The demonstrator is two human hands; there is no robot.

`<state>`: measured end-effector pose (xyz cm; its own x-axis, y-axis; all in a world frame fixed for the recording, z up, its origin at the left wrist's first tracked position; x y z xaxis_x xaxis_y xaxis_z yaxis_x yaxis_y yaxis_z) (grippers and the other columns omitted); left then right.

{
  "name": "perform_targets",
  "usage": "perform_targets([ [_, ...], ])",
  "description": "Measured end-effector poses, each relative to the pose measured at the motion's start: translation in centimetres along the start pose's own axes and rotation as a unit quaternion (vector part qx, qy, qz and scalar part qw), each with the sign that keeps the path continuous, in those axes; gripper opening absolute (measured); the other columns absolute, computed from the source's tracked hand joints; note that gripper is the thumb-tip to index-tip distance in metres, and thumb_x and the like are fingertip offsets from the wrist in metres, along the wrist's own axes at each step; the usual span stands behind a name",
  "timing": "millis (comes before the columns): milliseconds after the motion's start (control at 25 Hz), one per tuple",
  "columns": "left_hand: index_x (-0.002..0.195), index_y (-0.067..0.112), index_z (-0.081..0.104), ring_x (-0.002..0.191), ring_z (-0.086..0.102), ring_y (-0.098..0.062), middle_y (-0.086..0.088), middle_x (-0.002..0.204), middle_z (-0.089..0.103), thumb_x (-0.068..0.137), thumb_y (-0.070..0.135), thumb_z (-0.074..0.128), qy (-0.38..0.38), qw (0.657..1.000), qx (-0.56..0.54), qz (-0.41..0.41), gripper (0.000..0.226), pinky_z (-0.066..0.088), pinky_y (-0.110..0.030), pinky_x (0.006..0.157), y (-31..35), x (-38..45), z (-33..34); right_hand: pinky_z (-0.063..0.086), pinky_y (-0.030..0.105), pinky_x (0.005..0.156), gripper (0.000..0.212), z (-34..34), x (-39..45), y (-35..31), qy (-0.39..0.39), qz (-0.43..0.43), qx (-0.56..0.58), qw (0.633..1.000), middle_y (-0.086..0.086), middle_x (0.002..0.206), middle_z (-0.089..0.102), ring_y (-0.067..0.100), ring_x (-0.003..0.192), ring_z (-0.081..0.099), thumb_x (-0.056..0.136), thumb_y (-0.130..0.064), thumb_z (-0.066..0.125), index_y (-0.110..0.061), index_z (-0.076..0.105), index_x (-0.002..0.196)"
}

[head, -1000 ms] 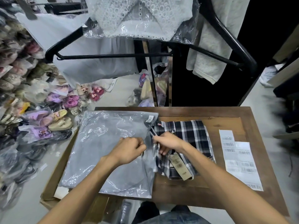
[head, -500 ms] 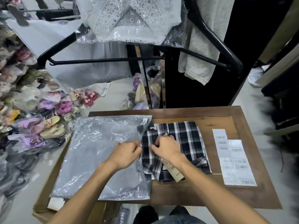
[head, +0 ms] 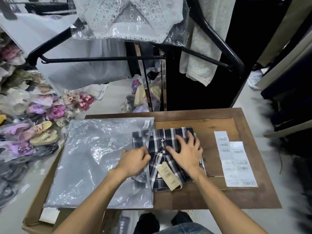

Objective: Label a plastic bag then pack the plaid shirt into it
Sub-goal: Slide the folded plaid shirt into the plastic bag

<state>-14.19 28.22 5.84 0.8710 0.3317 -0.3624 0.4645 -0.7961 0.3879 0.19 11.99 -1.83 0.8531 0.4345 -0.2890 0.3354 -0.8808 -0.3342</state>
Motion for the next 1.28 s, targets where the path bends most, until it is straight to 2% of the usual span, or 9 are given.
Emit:
perform_targets([
  [160, 0.078, 0.025, 0.044, 0.066, 0.058, -0.012, 0.002, 0.068, 0.061, 0.103, 0.032, 0.037, 0.008, 1.000, 0.014, -0.005, 0.027, 0.042, -0.043, 0.097, -0.4, 0.3, 0.0, 0.047, 0.053, 0.104, 0.087, -1.8, 0.5, 4.2, -0.005, 0.200, 0.231, 0.952, 0.021, 0.144, 0.046, 0.037, 0.128, 0.050, 0.082, -0.057, 0.075, -0.010, 0.040, 0.146],
  [280, 0.078, 0.025, 0.044, 0.063, 0.055, -0.010, -0.001, 0.068, 0.062, 0.104, 0.032, 0.036, 0.011, 1.000, 0.019, -0.001, 0.028, 0.041, -0.041, 0.096, -0.5, 0.4, -0.1, 0.060, 0.039, 0.080, 0.059, -3.0, 0.9, 5.6, -0.094, 0.193, 0.396, 0.893, 0.006, 0.105, 0.075, 0.021, 0.091, 0.072, 0.081, -0.041, 0.083, -0.005, 0.064, 0.122],
  [400, 0.078, 0.026, 0.044, 0.060, 0.054, -0.008, -0.002, 0.065, 0.060, 0.104, 0.033, 0.036, 0.010, 1.000, 0.021, 0.001, 0.028, 0.041, -0.041, 0.096, -0.5, 0.4, 0.1, 0.058, 0.030, 0.075, 0.036, -4.2, 0.8, 5.0, -0.193, 0.118, 0.495, 0.839, 0.005, 0.108, 0.077, 0.019, 0.095, 0.075, 0.087, -0.020, 0.079, -0.013, 0.067, 0.120],
  [520, 0.077, 0.025, 0.042, 0.062, 0.054, -0.010, 0.002, 0.064, 0.056, 0.104, 0.032, 0.036, 0.006, 1.000, 0.017, 0.006, 0.028, 0.042, -0.042, 0.095, -0.6, 0.4, 0.0, 0.058, 0.034, 0.078, 0.034, -3.9, 0.7, 4.8, -0.276, 0.103, 0.543, 0.787, 0.013, 0.115, 0.074, 0.025, 0.103, 0.073, 0.089, 0.003, 0.067, -0.009, 0.062, 0.121],
  [720, 0.079, 0.024, 0.043, 0.063, 0.054, -0.008, 0.001, 0.065, 0.058, 0.104, 0.032, 0.036, 0.004, 1.000, 0.025, 0.003, 0.027, 0.041, -0.041, 0.092, -0.8, 0.2, -0.1, 0.059, 0.040, 0.087, 0.027, -2.9, 0.8, 5.2, -0.311, 0.108, 0.528, 0.783, 0.016, 0.114, 0.076, 0.028, 0.105, 0.073, 0.092, 0.006, 0.064, -0.002, 0.065, 0.118],
  [920, 0.082, 0.023, 0.044, 0.064, 0.052, -0.009, 0.005, 0.067, 0.054, 0.104, 0.031, 0.037, 0.000, 1.000, 0.028, 0.008, 0.024, 0.039, -0.040, 0.090, -0.4, -0.2, -0.1, 0.055, 0.051, 0.099, 0.032, -1.6, 0.4, 4.6, -0.316, 0.146, 0.579, 0.737, 0.023, 0.120, 0.072, 0.035, 0.111, 0.071, 0.092, 0.009, 0.061, 0.004, 0.064, 0.123],
  [1080, 0.081, 0.023, 0.045, 0.066, 0.055, -0.013, 0.006, 0.067, 0.054, 0.103, 0.031, 0.037, -0.009, 1.000, 0.026, 0.010, 0.025, 0.039, -0.040, 0.087, -0.2, -0.2, 0.3, 0.057, 0.049, 0.096, 0.031, -0.8, 0.0, 2.7, -0.328, 0.138, 0.618, 0.701, 0.021, 0.119, 0.073, 0.036, 0.111, 0.071, 0.092, 0.011, 0.059, 0.002, 0.067, 0.121],
  [1200, 0.081, 0.023, 0.044, 0.066, 0.057, -0.015, 0.006, 0.067, 0.055, 0.103, 0.031, 0.036, -0.017, 1.000, 0.021, 0.016, 0.025, 0.044, -0.042, 0.085, -0.1, -0.1, 0.5, 0.056, 0.049, 0.097, 0.029, -0.5, 0.5, 1.4, -0.286, 0.137, 0.559, 0.766, 0.019, 0.119, 0.073, 0.033, 0.110, 0.070, 0.093, 0.008, 0.059, -0.001, 0.065, 0.120],
  [1280, 0.077, 0.026, 0.041, 0.061, 0.051, -0.008, 0.007, 0.066, 0.053, 0.104, 0.030, 0.036, -0.021, 0.999, 0.019, 0.017, 0.027, 0.044, -0.043, 0.086, 0.0, -0.1, 0.4, 0.059, 0.044, 0.089, 0.029, -0.4, 0.9, 0.9, -0.282, 0.123, 0.552, 0.775, 0.016, 0.119, 0.074, 0.030, 0.107, 0.072, 0.094, 0.005, 0.061, -0.003, 0.065, 0.122],
])
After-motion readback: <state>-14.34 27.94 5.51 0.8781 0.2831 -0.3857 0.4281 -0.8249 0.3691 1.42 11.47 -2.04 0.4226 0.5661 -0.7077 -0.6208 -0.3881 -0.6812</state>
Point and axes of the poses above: each hand's wrist, its own x-axis towards the middle knuckle, its own z-axis out of the palm, y = z × x, the point moved 3 cm from there along x, towards the middle knuckle
